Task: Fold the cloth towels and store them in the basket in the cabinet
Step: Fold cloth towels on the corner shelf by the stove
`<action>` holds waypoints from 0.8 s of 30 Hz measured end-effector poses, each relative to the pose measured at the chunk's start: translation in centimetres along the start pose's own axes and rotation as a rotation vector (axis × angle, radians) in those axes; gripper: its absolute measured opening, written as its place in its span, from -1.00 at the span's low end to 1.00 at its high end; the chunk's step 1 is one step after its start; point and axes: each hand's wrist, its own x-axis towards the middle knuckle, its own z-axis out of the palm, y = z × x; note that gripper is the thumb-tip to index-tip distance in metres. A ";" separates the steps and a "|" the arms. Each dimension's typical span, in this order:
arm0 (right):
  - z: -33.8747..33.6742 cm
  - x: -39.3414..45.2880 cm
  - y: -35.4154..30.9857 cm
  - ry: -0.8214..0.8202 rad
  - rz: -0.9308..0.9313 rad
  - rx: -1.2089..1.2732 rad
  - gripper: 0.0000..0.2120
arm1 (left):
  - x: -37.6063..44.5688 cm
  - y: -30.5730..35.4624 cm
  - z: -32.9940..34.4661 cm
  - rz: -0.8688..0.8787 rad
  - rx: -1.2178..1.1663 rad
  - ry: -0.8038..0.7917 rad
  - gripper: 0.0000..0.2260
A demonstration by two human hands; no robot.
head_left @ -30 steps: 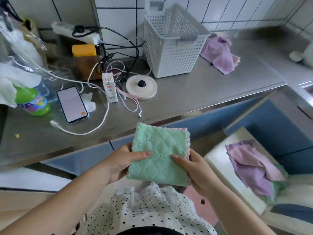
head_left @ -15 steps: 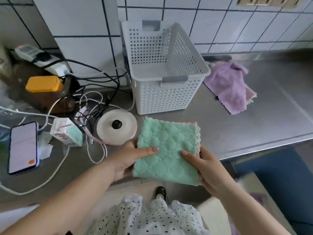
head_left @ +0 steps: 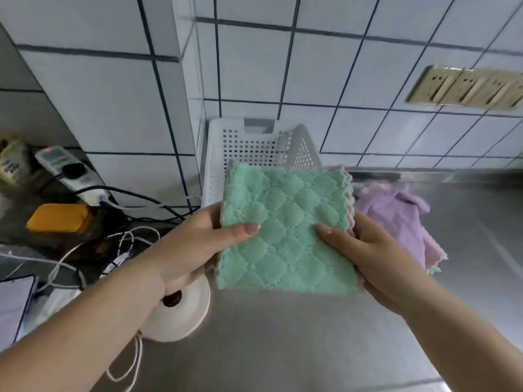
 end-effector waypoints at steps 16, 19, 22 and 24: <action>-1.9 26.9 1.9 0.259 0.253 -0.287 -0.70 | 22.3 2.2 -5.7 -0.154 0.110 0.479 -0.74; -1.9 28.7 3.7 0.310 0.301 -0.393 -0.74 | 24.4 0.7 -5.7 -0.216 0.287 0.590 -0.79; -1.9 30.2 5.9 0.321 0.389 -0.431 -0.68 | 26.1 -1.6 -6.0 -0.269 0.334 0.617 -0.79; -1.7 31.0 6.7 0.307 0.432 -0.408 -0.65 | 27.3 -3.1 -6.3 -0.277 0.336 0.644 -0.80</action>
